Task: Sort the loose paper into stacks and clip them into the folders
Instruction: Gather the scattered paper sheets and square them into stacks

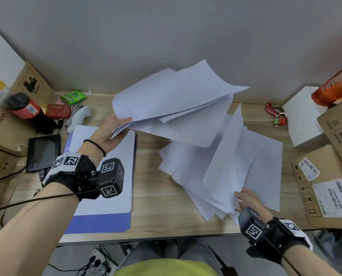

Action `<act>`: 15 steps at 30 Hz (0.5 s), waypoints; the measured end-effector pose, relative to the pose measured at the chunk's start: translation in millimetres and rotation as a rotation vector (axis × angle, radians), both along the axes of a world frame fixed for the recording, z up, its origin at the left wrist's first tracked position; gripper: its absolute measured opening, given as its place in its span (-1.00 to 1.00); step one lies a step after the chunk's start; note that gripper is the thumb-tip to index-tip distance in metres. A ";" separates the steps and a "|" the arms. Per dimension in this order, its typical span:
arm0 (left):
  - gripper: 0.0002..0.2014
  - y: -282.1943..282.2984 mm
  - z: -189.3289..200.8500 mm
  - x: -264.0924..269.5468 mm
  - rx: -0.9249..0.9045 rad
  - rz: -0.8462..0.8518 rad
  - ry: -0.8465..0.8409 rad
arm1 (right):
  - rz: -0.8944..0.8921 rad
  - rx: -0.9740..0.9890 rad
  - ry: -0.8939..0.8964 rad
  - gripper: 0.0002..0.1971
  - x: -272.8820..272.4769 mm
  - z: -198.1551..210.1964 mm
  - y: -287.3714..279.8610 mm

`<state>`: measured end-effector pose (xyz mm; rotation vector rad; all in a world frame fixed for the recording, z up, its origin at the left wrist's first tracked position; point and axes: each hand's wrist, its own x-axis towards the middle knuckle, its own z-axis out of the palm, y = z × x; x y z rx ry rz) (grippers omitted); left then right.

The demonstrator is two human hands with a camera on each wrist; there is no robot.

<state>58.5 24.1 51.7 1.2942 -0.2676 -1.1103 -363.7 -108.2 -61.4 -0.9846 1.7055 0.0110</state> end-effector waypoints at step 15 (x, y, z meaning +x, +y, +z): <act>-0.43 30.7 -88.5 -65.1 0.501 -0.467 -0.327 | -0.014 0.118 -0.200 -0.70 11.3 21.4 8.8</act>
